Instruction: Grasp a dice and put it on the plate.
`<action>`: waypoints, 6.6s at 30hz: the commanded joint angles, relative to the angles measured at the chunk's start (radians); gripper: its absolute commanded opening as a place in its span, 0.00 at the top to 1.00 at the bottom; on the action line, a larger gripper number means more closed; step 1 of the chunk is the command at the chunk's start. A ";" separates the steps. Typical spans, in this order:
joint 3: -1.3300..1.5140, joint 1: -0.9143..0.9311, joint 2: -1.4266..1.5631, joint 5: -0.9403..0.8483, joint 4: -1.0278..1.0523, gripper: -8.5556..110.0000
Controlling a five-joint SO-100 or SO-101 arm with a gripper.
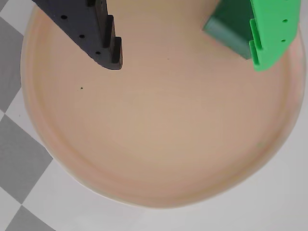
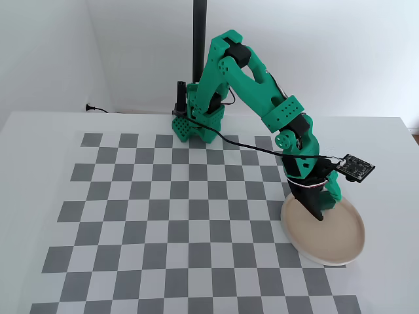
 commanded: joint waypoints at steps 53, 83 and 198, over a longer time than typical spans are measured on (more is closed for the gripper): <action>0.657 0.506 1.308 0.483 0.319 0.96; 0.916 0.687 1.568 1.221 0.362 0.96; 1.235 0.834 1.868 1.473 0.485 0.96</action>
